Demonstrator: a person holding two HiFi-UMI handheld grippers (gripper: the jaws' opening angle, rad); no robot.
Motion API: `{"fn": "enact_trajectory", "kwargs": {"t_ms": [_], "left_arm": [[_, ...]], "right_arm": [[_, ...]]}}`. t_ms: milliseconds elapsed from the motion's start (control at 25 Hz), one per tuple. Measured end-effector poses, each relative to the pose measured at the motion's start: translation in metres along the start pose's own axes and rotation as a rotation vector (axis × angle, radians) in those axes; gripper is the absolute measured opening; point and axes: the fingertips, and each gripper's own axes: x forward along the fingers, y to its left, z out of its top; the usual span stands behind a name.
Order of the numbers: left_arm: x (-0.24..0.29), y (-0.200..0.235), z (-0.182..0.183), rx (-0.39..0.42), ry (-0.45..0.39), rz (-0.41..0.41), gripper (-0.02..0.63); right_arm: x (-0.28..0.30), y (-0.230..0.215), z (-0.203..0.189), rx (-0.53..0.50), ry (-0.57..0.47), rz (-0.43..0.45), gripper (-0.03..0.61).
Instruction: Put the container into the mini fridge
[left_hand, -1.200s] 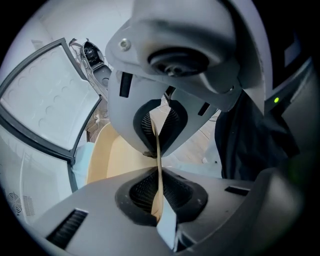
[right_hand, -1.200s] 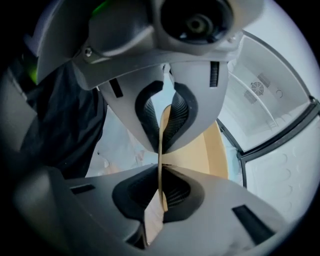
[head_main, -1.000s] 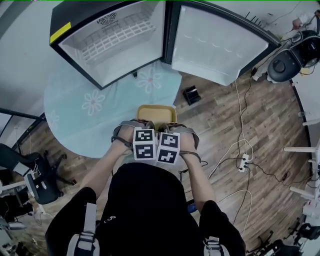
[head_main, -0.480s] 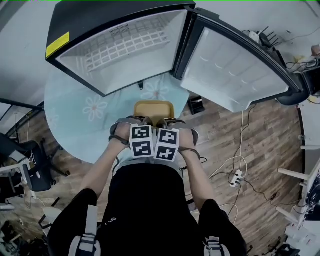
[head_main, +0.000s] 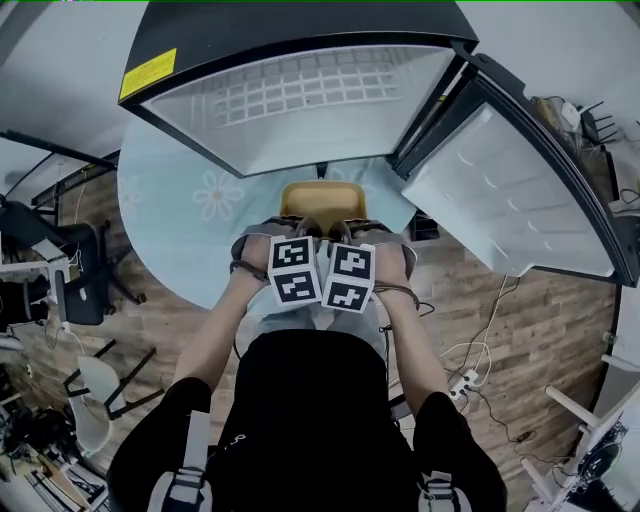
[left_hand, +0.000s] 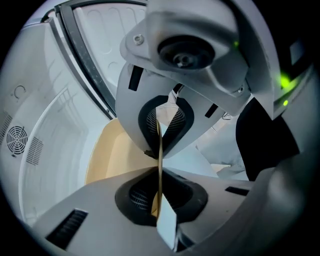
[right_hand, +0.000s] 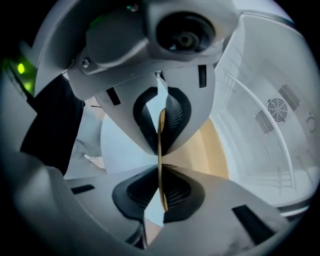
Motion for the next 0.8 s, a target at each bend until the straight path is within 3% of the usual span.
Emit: {"fn": "enact_trajectory", "kwargs": {"t_ms": [240, 600, 800], "left_arm": [[-0.001, 0.029, -0.007, -0.061, -0.021, 0.043, 0.021], [-0.004, 0.093, -0.032, -0.055, -0.015, 0.152, 0.038], [0.000, 0.121, -0.046, -0.095, -0.023, 0.186, 0.038]], "right_arm": [[0.006, -0.027, 0.008, -0.075, 0.016, 0.003, 0.014], [0.025, -0.083, 0.033, -0.121, 0.002, -0.067, 0.012], [0.038, -0.110, 0.044, -0.153, 0.000, -0.081, 0.012]]}}
